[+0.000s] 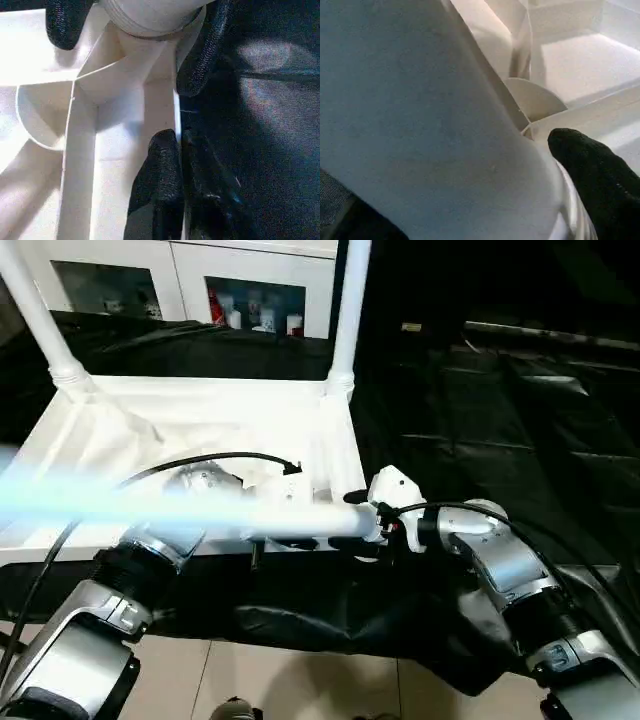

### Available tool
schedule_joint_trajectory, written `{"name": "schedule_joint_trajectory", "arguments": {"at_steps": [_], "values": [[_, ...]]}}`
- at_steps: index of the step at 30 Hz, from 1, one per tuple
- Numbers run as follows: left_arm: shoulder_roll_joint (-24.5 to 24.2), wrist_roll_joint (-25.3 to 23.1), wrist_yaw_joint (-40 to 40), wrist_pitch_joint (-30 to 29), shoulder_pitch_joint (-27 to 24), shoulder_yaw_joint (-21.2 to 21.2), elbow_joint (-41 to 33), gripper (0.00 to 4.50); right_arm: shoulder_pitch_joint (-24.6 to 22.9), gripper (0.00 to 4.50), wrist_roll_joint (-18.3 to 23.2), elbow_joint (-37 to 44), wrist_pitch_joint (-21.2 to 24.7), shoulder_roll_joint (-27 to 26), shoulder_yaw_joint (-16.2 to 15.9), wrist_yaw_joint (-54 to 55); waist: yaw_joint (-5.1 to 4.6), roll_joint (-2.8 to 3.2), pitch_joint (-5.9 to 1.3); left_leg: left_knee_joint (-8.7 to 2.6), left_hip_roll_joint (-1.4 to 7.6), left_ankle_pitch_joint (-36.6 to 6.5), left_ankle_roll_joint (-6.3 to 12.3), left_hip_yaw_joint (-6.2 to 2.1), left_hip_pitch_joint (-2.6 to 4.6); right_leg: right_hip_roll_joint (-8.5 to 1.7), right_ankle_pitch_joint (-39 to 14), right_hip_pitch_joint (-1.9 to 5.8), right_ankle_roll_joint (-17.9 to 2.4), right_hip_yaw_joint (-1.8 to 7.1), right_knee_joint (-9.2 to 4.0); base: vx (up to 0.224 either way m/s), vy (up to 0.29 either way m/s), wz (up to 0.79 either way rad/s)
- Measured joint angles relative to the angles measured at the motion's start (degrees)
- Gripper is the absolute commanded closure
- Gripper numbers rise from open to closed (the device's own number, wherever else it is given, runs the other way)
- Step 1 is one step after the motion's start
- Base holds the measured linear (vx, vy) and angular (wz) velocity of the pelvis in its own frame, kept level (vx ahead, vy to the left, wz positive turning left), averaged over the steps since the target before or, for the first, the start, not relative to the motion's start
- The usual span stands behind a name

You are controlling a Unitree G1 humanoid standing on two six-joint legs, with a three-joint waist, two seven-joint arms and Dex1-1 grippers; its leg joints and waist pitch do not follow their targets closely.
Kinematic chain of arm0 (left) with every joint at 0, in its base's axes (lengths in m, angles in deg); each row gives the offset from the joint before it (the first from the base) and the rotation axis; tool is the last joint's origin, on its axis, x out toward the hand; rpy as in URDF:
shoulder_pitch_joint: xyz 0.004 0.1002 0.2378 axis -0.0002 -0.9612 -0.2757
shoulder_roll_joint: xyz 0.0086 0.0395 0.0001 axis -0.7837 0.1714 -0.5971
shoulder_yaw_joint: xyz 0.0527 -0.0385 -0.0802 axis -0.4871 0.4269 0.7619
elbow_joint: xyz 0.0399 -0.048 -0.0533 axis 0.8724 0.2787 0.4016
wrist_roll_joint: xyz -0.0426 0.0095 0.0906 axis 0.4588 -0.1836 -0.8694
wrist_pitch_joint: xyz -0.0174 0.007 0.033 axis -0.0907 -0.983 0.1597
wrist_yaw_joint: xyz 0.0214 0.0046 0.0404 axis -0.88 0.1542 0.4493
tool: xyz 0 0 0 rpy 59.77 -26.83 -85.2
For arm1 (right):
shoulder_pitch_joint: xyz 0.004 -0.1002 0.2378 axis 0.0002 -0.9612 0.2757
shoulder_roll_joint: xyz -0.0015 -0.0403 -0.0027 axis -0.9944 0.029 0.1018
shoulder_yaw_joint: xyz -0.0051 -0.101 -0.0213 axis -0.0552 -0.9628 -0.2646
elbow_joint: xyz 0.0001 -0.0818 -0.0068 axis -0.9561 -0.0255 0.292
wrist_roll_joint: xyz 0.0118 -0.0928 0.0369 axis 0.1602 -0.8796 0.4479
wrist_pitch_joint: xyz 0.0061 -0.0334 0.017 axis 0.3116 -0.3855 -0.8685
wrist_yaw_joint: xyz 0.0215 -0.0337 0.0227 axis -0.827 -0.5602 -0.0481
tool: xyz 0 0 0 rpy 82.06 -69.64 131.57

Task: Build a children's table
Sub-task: Insert table leg to table base

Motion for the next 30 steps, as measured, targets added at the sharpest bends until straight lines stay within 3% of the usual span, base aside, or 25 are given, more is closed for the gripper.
{"name": "schedule_joint_trajectory", "arguments": {"at_steps": [5, 13, 15, 16, 20, 25, 30], "values": [[0.15, -0.04, -0.15, 0.56, 0.06, -0.43, 0.07, 4.5, -1.36, 1.17, 1.82, 0.0, -1.18, -0.65, 2.86, 1.29, 0.33, -0.01, 0.0, 0.08, 0.01, 0.01, 0.01, -0.01, 0.0, 0.0, 0.0, 0.0, 0.0, 0.01, 0.08, 0.0, 0.0, 0.0], [1.28, -0.34, 2.97, 7.67, 0.18, -0.32, 4.04, 4.5, -5.9, 1.25, 7.61, 5.44, -0.32, -2.32, 7.76, 2.96, 1.11, 0.02, -0.02, 0.24, 0.01, 0.0, -0.04, -0.03, 0.03, -0.02, 0.04, 0.03, 0.01, 0.03, 0.26, 0.0, 0.0, 0.0], [2.21, -0.38, 5.46, 9.38, 0.18, 0.33, 5.69, 3.93, -6.72, 1.25, 9.79, 7.98, 0.72, -3.51, 9.46, 3.96, 1.13, 0.02, -0.02, 0.25, 0.03, 0.01, -0.08, -0.02, 0.05, -0.02, 0.14, 0.1, 0.04, 0.05, 0.26, 0.0, 0.0, 0.0], [2.49, -0.27, 5.73, 9.57, 0.18, 0.78, 6.07, 3.9, -6.94, 1.25, 10.73, 9.05, 1.43, -3.91, 9.97, 4.41, 1.13, 0.02, -0.02, 0.27, 0.03, 0.03, -0.1, -0.02, 0.03, -0.02, 0.2, 0.09, 0.06, 0.06, 0.25, 0.0, 0.0, 0.0], [3.33, 3.76, 5.21, 9.65, 0.26, 4.22, 5.26, 3.65, -7.27, 1.26, 14.83, 12.45, 5.29, -5.77, 13.27, 7.2, 1.07, 0.03, -0.02, 0.29, 0.03, 0.08, -0.18, -0.02, 0.06, -0.02, 0.33, 0.11, 0.04, 0.09, 0.24, 0.0, 0.0, 0.0], [3.44, 8.79, 5.04, 8.11, 0.28, 8.22, 1.55, 3.28, -8.32, 1.26, 17.45, 14.4, 10.45, -5.82, 14.71, 9.01, 1.07, 0.03, -0.03, 0.29, 0.03, 0.08, -0.19, -0.02, 0.05, -0.02, 0.34, 0.1, 0.04, 0.08, 0.25, 0.0, 0.0, 0.0], [4.85, 17.1, 5.13, -0.18, -0.84, 14.63, -3.75, 2.91, -9.2, 1.26, 18.41, 16.33, 16.84, -5.49, 15.3, 11.2, 0.97, 0.02, -0.03, 0.31, 0.02, 0.1, -0.17, 0.0, 0.0, -0.01, 0.33, 0.04, 0.05, 0.13, 0.23, 0.0, 0.0, 0.0]]}}
